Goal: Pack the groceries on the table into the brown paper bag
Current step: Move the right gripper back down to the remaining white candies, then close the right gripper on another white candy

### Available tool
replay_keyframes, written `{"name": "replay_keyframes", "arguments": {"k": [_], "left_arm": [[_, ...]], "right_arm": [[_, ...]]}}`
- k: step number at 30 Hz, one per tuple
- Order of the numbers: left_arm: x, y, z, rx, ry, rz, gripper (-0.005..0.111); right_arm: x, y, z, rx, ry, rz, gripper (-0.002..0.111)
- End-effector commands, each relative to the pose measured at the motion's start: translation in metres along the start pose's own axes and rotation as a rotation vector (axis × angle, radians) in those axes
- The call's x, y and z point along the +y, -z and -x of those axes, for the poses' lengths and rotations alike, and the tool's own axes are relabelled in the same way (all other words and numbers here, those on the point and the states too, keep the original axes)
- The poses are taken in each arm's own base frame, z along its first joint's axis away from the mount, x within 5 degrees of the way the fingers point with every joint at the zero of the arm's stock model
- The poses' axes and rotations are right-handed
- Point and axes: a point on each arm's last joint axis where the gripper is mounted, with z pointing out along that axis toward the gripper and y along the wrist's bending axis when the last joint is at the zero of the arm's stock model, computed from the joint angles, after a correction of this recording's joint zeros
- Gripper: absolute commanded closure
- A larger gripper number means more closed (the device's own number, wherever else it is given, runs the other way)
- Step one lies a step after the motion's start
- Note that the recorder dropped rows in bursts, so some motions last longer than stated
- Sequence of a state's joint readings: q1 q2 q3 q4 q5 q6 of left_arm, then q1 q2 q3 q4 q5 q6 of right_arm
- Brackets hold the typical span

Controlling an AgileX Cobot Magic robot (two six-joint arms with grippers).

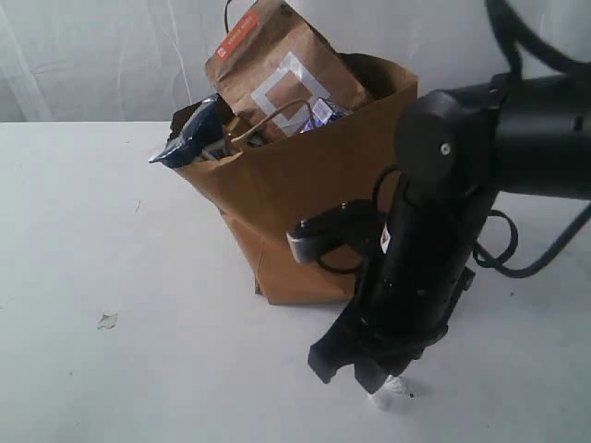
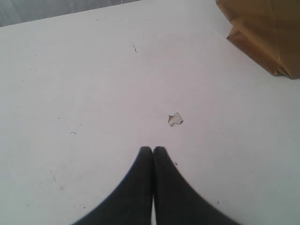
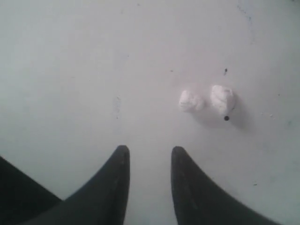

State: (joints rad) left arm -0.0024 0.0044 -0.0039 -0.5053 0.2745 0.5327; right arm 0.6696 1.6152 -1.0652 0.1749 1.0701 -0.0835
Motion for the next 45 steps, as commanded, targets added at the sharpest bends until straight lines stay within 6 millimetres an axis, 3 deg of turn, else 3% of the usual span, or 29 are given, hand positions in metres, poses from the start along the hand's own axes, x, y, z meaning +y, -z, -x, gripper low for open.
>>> {"name": "replay_keyframes", "arguments": {"k": [1,6,14,29,45], "left_arm": [[0.000,0.000,-0.001,-0.006,0.011,0.000,0.107],[0.000,0.000,-0.001,-0.006,0.011,0.000,0.107],[0.000,0.000,-0.001,-0.006,0.011,0.000,0.107],[0.000,0.000,-0.001,-0.006,0.011,0.000,0.107],[0.000,0.000,-0.001,-0.006,0.011,0.000,0.107]], "right_arm": [[-0.015,-0.025,0.009,0.052,0.062,-0.108,0.077],[-0.026,-0.044,0.018,0.052,0.042,-0.194,0.077],[-0.029,-0.063,0.024,0.057,0.017,-0.195,0.077],[-0.028,-0.065,0.033,-0.044,-0.023,-0.188,0.077],[-0.034,-0.072,0.023,0.102,-0.037,-0.238,0.077]]}}
